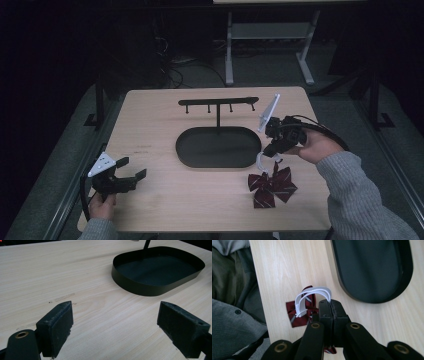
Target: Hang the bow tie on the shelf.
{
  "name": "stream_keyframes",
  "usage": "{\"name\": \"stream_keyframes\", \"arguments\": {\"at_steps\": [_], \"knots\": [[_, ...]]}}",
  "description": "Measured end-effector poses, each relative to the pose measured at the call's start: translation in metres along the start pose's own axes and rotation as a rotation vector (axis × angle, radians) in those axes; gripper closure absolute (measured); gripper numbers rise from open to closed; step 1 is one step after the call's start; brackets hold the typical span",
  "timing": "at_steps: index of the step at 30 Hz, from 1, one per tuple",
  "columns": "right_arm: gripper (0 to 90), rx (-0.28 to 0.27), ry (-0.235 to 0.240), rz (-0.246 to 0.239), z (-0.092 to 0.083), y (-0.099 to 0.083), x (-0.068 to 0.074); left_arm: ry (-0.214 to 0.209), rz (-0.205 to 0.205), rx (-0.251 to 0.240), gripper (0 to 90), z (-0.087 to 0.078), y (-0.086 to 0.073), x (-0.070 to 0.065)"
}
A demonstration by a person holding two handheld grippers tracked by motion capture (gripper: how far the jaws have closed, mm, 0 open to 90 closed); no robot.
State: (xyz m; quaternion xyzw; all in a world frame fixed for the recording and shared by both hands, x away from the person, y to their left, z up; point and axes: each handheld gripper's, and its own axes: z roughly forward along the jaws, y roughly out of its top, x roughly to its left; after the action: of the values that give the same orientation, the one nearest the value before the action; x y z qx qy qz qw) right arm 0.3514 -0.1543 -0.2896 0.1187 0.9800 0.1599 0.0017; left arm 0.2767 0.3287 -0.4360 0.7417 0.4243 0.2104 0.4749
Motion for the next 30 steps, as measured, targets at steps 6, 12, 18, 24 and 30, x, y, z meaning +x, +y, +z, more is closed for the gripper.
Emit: {"name": "stream_keyframes", "arguments": {"at_steps": [6, 12, 18, 24, 30], "knots": [[88.5, -0.003, -0.009, -0.019, -0.009, 0.013, -0.001, 0.002, -0.004, -0.002, 12.9, 0.001, 0.000, 0.000], [88.4, -0.015, -0.018, -0.027, -0.016, 0.024, -0.005, 0.005, -0.006, -0.001, 12.9, 0.000, 0.000, 0.001], [88.5, -0.019, -0.016, -0.036, -0.023, 0.037, -0.011, 0.010, -0.011, -0.005, 12.9, -0.001, 0.000, 0.003], [88.5, -0.023, -0.021, -0.048, -0.028, 0.051, -0.017, 0.010, -0.011, -0.005, 12.9, -0.001, 0.000, 0.003], [88.4, -0.022, -0.015, -0.045, -0.031, 0.062, -0.023, 0.012, -0.018, -0.005, 12.9, -0.001, 0.000, 0.004]]}}
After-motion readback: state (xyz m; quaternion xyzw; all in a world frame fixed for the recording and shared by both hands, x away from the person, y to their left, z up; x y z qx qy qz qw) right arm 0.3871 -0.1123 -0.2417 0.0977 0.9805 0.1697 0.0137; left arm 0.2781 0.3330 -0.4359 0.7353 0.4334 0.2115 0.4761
